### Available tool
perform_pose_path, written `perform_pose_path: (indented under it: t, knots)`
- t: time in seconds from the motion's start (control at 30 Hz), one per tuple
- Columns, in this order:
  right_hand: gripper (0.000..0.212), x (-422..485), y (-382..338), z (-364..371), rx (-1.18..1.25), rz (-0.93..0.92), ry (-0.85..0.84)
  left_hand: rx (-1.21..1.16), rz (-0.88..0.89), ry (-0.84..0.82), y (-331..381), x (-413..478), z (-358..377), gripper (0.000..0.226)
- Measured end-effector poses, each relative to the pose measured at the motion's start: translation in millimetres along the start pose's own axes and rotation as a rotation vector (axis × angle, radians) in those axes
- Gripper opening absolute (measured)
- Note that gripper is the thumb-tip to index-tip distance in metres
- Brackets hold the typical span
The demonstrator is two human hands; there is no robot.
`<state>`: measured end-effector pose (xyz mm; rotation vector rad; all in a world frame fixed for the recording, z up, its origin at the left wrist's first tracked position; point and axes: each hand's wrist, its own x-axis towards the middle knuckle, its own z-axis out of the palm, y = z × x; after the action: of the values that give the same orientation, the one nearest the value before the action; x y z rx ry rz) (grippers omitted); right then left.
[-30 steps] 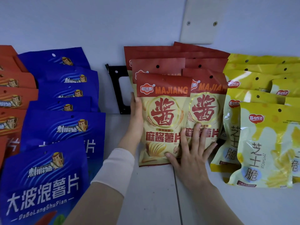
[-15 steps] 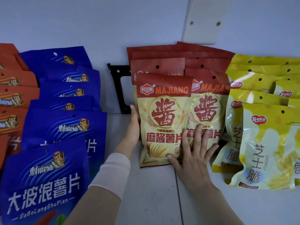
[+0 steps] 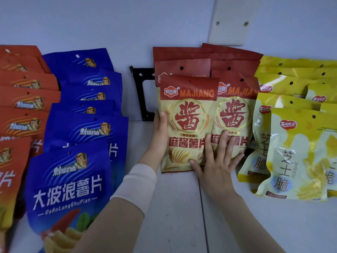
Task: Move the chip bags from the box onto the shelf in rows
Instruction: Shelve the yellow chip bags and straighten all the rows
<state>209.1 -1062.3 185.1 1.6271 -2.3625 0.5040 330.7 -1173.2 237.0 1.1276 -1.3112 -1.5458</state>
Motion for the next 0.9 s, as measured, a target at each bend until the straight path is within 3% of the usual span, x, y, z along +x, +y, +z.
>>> perform_pose_path:
  t: [0.2, 0.4, 0.53, 0.73, 0.9]
  knots:
    - [0.077, -9.4, -7.9, -12.1, 0.002, -0.031, 0.032, 0.163, 0.003, 0.0, 15.4, -36.1, -10.8, 0.096]
    - [0.072, -51.9, -56.5, -36.7, 0.053, -0.089, 0.071, 0.933, 0.285, 0.094, 41.9, -68.7, -48.2, 0.068]
    - [0.072, -96.5, -125.9, -57.0, 0.139, -0.211, 0.008, 1.357, 0.382, 0.121, 58.4, -89.2, -107.9, 0.065]
    - [0.07, -155.6, -214.4, -65.5, 0.152, -0.362, -0.04, 1.597, 0.384, 0.153, 64.8, -111.9, -216.7, 0.068]
    - [0.073, -174.3, -260.6, -51.3, 0.04, -0.281, -0.105, 1.603, 0.377, 0.126, 52.4, -108.6, -302.0, 0.069]
